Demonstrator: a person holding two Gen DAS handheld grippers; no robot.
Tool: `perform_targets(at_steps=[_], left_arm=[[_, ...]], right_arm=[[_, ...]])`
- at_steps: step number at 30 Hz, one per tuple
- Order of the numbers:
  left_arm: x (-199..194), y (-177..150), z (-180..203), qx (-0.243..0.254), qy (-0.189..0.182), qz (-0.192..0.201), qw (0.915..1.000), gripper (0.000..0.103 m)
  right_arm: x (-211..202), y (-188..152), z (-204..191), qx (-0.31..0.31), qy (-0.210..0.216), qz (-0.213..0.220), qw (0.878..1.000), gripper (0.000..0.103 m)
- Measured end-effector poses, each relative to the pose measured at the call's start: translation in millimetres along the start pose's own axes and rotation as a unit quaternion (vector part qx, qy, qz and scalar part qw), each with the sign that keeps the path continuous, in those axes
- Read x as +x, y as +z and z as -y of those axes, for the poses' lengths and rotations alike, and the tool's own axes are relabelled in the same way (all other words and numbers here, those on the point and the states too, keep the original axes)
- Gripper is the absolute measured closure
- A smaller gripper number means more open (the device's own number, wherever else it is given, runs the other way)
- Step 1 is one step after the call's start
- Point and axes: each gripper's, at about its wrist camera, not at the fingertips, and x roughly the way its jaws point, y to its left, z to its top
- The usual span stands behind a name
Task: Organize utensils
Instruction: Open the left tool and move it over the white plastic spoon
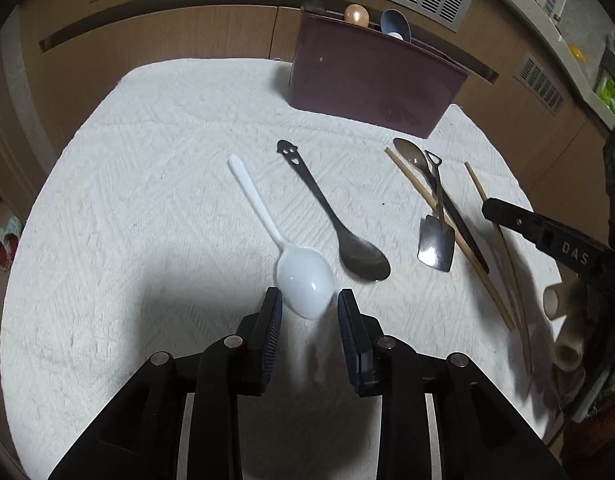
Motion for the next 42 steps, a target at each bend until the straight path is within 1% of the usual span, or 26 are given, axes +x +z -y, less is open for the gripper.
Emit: perform_targets(at_steps=[3, 5, 7, 11, 14, 17, 18, 20, 21, 23, 25, 27, 29, 31, 33, 35, 40, 42], left_arm=[[5, 9, -1, -0.013, 0.007, -0.003, 0.9999, 0.073], [8, 16, 0, -0.010, 0.011, -0.004, 0.9999, 0.073], [10, 21, -1, -0.008, 0.007, -0.006, 0.9999, 0.073], [1, 33, -6, -0.011, -0.026, 0.011, 0.9995, 0.073], [-2, 40, -3, -0.013, -0.047, 0.004, 0.9988, 0.073], [1, 45, 11, 0.002, -0.034, 0.010, 0.9994, 0.073], [3, 47, 16, 0.008, -0.034, 0.010, 0.9994, 0.073], [7, 52, 23, 0.011, -0.041, -0.005, 0.9991, 0.073], [6, 52, 26, 0.015, -0.042, -0.004, 0.9990, 0.073], [0, 51, 29, 0.026, -0.029, 0.015, 0.9991, 0.073], [-7, 53, 22, 0.019, -0.002, 0.039, 0.9991, 0.073], [-11, 54, 8, -0.001, 0.011, 0.053, 0.9986, 0.073], [-10, 55, -3, -0.018, 0.015, 0.049, 0.9985, 0.073], [-7, 51, -7, -0.021, 0.014, 0.039, 0.9989, 0.073], [-4, 47, -4, -0.011, 0.007, 0.031, 0.9994, 0.073], [0, 45, 2, 0.000, -0.009, 0.020, 0.9998, 0.073], [11, 48, 12, 0.004, -0.056, -0.014, 0.9983, 0.073], [13, 52, 15, 0.017, -0.064, -0.014, 0.9977, 0.073]], right_arm=[[-5, -4, 0, -0.005, -0.006, 0.008, 1.000, 0.097], [-11, -6, 2, -0.005, -0.014, 0.018, 1.000, 0.097], [-15, -7, 6, 0.000, -0.011, 0.019, 1.000, 0.097], [-16, -9, 11, 0.006, -0.009, 0.016, 1.000, 0.097], [-14, -9, 14, 0.012, -0.009, 0.014, 1.000, 0.097], [-9, -9, 14, 0.017, -0.006, 0.012, 1.000, 0.097], [-7, -9, 14, 0.017, -0.006, 0.012, 1.000, 0.097], [-7, -10, 12, 0.014, -0.011, 0.013, 1.000, 0.097], [-8, -12, 12, 0.013, -0.014, 0.015, 1.000, 0.097], [-12, -14, 14, 0.011, -0.015, 0.019, 1.000, 0.097], [-16, -17, 18, 0.014, -0.017, 0.023, 1.000, 0.097], [-16, -19, 22, 0.019, -0.019, 0.022, 0.999, 0.097], [-12, -20, 25, 0.025, -0.019, 0.017, 0.999, 0.097], [-9, -21, 25, 0.029, -0.017, 0.013, 0.999, 0.097], [-8, -22, 23, 0.028, -0.015, 0.013, 0.999, 0.097], [-8, -22, 20, 0.024, -0.014, 0.015, 1.000, 0.097], [-11, -23, 16, 0.017, -0.018, 0.017, 1.000, 0.097], [-10, -24, 17, 0.017, -0.020, 0.015, 1.000, 0.097]])
